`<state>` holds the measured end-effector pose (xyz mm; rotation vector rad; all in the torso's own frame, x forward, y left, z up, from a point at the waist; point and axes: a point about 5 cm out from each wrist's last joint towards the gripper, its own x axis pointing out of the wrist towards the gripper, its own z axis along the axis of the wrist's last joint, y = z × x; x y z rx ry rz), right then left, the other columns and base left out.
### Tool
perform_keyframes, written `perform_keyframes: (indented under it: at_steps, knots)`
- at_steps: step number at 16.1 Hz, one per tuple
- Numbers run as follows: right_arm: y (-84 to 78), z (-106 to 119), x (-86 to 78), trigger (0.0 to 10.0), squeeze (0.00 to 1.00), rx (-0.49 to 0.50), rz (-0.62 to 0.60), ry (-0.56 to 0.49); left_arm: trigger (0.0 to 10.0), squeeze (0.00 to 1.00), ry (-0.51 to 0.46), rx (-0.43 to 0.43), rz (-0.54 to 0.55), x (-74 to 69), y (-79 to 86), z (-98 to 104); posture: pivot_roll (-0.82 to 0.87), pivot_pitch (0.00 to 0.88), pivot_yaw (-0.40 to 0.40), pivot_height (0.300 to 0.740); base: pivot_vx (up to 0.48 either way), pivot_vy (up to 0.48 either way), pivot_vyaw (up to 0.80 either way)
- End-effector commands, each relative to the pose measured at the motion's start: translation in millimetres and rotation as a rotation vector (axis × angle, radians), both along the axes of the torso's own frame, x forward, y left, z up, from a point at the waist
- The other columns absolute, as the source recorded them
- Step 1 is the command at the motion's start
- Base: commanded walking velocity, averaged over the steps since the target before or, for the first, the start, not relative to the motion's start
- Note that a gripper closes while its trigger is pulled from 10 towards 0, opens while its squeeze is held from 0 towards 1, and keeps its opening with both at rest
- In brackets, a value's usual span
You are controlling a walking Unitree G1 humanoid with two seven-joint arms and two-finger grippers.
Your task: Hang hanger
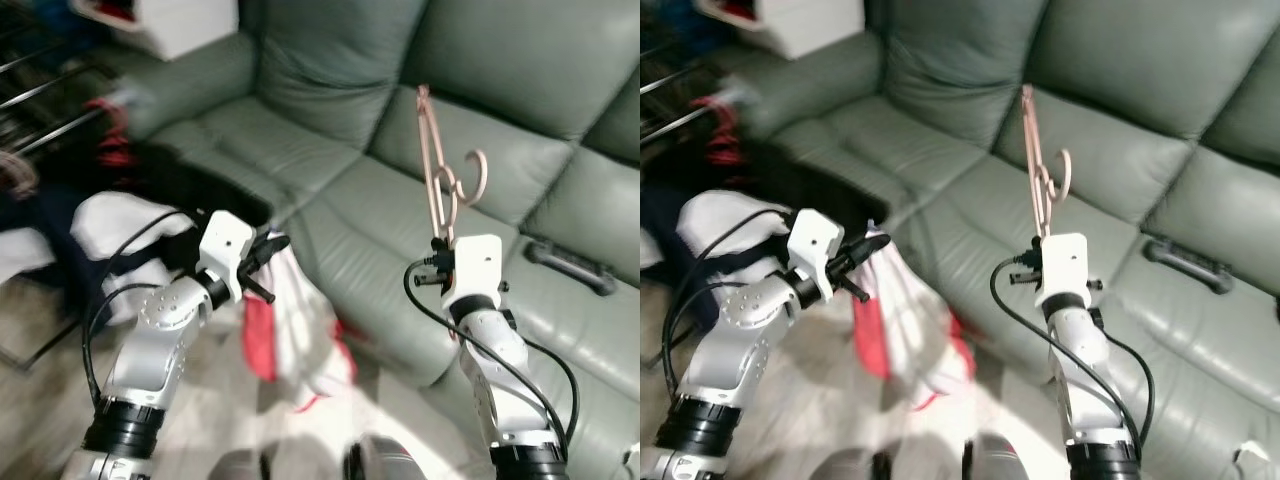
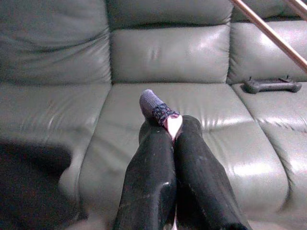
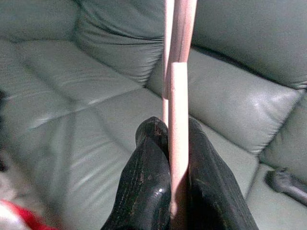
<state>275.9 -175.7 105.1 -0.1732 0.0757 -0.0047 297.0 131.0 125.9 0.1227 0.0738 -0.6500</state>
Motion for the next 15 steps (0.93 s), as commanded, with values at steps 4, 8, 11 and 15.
perform_keyframes:
  at_steps: [4,8,11,15]
  knots:
    - [-3.9,-3.5,-1.3,10.0,0.0,0.013,-0.019,0.019,10.0,0.0,-0.012,0.007,-0.013,0.8,1.0,1.5,-0.05,0.088,-0.021,0.74,0.0,0.48,-0.33]
    - [-3.5,-4.3,0.1,10.0,0.0,0.008,-0.014,0.02,10.0,0.0,-0.007,0.014,-0.021,-2.1,-0.5,-0.8,-0.04,0.086,-0.021,0.74,0.0,0.48,-0.8]
    - [-2.6,-4.4,0.0,10.0,0.0,0.008,-0.007,0.015,10.0,0.0,-0.015,0.02,-0.025,-2.7,-0.6,-0.4,-0.04,0.086,-0.021,0.74,0.0,0.48,-0.27]
    - [-1.3,-4.8,0.2,10.0,0.0,0.01,0.006,0.015,10.0,0.0,-0.053,0.047,-0.041,-5.3,2.0,1.4,-0.04,0.083,-0.024,0.74,0.0,0.088,0.0]
